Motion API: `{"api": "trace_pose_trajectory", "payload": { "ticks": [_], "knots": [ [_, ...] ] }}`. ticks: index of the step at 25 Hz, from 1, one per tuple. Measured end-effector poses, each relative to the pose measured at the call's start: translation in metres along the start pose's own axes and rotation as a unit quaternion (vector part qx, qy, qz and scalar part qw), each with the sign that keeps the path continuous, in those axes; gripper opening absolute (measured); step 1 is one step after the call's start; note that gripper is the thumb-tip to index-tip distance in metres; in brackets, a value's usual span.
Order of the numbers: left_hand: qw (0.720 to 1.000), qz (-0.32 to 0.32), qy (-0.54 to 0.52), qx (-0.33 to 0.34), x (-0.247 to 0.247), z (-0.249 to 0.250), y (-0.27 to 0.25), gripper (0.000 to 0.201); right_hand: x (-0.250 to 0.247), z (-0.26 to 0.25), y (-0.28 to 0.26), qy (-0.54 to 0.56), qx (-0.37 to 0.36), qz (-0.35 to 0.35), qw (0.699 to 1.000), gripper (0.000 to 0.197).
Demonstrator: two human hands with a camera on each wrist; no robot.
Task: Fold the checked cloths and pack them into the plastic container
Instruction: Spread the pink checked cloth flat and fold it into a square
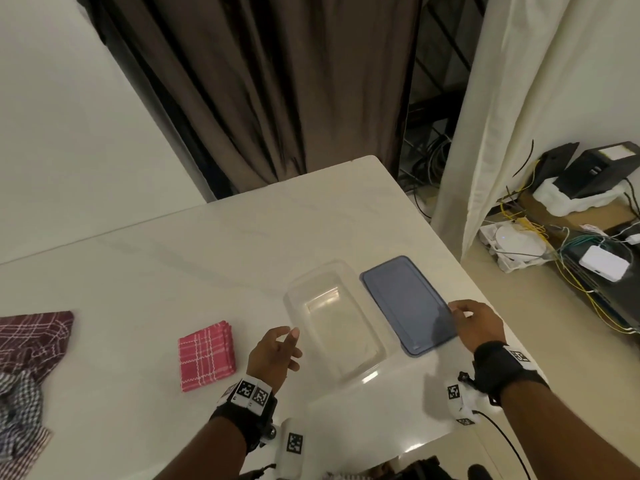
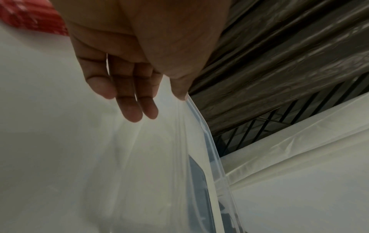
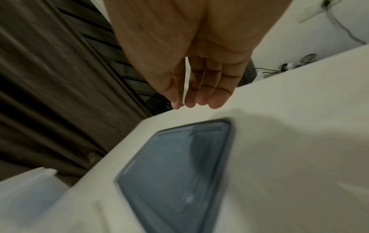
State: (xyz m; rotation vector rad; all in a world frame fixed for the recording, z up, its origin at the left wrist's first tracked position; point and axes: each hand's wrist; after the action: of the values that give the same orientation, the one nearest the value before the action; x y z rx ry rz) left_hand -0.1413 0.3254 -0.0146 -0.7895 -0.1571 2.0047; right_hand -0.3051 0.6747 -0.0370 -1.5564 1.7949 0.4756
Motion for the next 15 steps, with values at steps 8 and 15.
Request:
{"api": "trace_pose_trajectory", "payload": {
  "ticks": [8, 15],
  "knots": [
    [0.994, 0.081, 0.073, -0.009, -0.112, -0.062, 0.022, 0.013, 0.08, -0.205, -0.106, 0.122, -0.293, -0.121, 0.941, 0.019],
    [0.983, 0.129, 0.119, -0.054, -0.187, -0.129, 0.055, 0.043, 0.214, -0.254, -0.194, -0.047, -0.342, -0.318, 0.883, 0.02]
  ]
}}
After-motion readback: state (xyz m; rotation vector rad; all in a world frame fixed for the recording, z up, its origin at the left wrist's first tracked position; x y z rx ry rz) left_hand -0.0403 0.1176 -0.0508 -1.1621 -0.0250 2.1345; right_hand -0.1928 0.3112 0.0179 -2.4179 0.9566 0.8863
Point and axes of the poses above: each hand's wrist, its own y-axis towards the middle knuckle, its own x-axis out of the palm, z = x × y, and after that the axes turned 6 degrees about z, right-handed
